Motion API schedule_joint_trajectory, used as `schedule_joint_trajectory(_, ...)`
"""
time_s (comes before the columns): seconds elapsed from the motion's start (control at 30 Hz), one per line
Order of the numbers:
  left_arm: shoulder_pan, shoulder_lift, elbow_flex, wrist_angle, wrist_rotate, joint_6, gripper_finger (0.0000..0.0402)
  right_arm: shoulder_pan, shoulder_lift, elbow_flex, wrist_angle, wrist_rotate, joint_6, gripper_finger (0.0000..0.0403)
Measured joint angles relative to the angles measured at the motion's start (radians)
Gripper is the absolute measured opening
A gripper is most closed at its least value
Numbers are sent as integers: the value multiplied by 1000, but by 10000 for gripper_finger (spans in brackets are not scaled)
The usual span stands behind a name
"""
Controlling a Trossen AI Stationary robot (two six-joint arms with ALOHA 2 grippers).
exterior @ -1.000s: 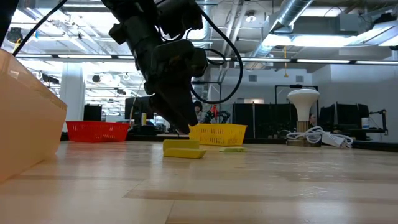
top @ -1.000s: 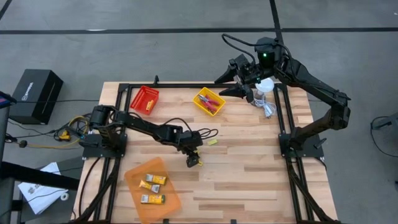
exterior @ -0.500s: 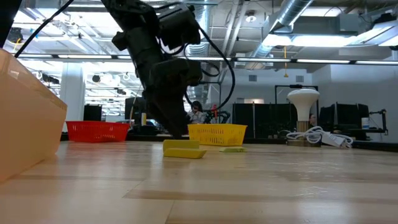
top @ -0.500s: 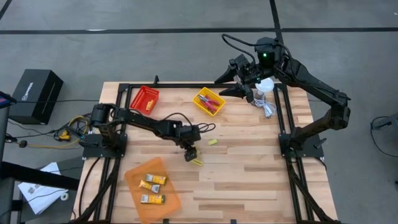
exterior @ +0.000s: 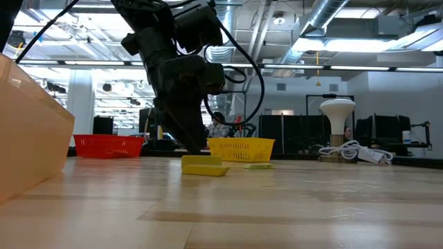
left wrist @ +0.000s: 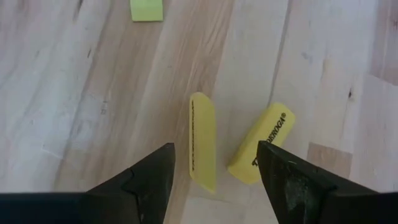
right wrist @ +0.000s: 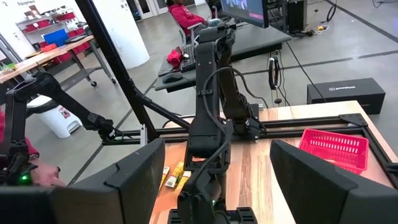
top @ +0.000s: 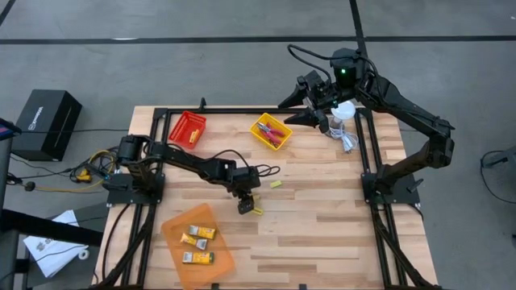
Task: Pick & Place School Supplies
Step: Put the yellow eraser into the red bin
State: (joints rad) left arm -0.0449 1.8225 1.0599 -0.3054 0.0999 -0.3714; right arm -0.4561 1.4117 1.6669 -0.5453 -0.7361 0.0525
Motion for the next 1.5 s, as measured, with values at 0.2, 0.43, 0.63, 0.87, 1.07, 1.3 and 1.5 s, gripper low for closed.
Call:
schedule_joint_trajectory(0.2,2,60,0,24,4,-3,224,0,0,0,0,0,0,281)
schedule_joint_trajectory(0.43,9,86,3,36,-41,5,211,0,0,0,0,1,0,281)
schedule_joint_trajectory(0.63,18,96,1,40,-59,45,78,0,0,0,0,1,0,281)
schedule_joint_trajectory(0.87,30,81,-2,80,-42,6,27,-5,0,0,10,2,0,281)
schedule_joint_trajectory(1.07,91,-48,-2,105,-108,-26,27,-4,0,0,33,3,0,281)
schedule_joint_trajectory(1.3,275,-239,-8,96,-261,-34,27,-4,0,0,112,3,27,281)
schedule_joint_trajectory(1.5,512,-415,-126,87,-289,-29,27,-3,0,0,123,5,27,281)
